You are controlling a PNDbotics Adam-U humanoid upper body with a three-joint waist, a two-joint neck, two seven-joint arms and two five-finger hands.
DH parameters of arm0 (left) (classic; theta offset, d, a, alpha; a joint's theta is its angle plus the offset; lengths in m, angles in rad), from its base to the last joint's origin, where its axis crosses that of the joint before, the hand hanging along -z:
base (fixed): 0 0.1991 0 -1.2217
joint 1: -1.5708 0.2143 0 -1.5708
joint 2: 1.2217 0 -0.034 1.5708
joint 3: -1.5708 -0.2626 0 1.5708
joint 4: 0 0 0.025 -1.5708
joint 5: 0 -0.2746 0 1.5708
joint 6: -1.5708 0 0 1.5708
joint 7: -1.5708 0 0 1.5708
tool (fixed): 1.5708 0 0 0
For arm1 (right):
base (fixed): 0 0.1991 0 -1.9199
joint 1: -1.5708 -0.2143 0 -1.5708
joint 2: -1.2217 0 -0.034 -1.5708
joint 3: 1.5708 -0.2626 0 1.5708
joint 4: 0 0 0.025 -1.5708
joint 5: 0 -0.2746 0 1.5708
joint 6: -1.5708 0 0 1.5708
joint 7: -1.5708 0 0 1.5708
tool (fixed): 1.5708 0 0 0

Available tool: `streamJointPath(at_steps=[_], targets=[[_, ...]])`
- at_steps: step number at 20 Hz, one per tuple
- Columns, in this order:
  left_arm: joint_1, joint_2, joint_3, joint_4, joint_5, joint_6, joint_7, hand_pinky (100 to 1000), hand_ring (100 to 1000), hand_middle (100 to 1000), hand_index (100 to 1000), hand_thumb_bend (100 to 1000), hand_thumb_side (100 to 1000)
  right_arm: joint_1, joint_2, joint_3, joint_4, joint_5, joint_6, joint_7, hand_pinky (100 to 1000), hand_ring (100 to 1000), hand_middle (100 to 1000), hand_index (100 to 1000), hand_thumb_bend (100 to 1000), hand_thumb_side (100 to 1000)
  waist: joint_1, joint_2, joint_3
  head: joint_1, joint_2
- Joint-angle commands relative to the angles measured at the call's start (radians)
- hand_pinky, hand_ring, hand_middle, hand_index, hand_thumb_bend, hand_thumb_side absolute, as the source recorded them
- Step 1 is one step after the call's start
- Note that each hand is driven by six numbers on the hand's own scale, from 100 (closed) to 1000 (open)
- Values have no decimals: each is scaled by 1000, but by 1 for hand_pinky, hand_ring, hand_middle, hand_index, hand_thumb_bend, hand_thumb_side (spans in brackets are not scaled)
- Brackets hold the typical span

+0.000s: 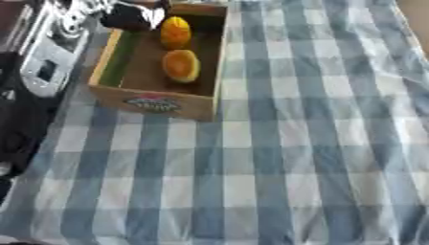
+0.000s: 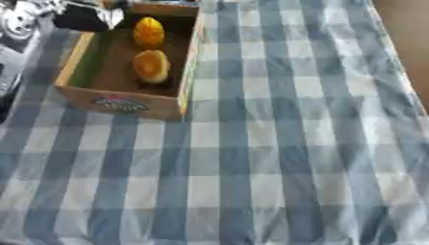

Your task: Pick up objects on the table and place them in the box.

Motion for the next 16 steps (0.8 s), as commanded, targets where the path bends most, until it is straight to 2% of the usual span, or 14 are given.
streamJointPath(at_steps=[1,3,7,9,12,16], targets=[[54,87,91,-211,219,49,146,780,770,699,833,109,337,-7,-32,-16,-17,5,-6,-8,770,779,577,717,100,613,-3,-24,8,-15,1],[123,114,145,-283,347,32,272,771,762,692,827,119,343,-7,-36,-19,-17,8,-10,-13,771,779,578,717,100,606,-6,-25,14,-25,-1],[281,140,231,-304,505,-136,531,764,754,693,832,168,370,-10,-44,-23,-17,12,-18,-19,771,780,580,719,100,595,-15,-26,27,-43,-6],[369,135,259,-305,530,-230,618,767,762,698,834,177,388,-15,-47,-24,-17,13,-22,-21,772,781,582,721,100,589,-22,-25,33,-48,-10],[477,107,287,-306,528,-349,697,773,774,708,835,158,409,-22,-52,-24,-17,14,-27,-23,772,784,587,724,100,580,-34,-24,41,-54,-14],[552,58,306,-306,495,-448,757,775,777,711,838,163,405,-34,-57,-23,-17,15,-36,-26,773,789,595,728,100,561,-48,-25,50,-53,-17]])
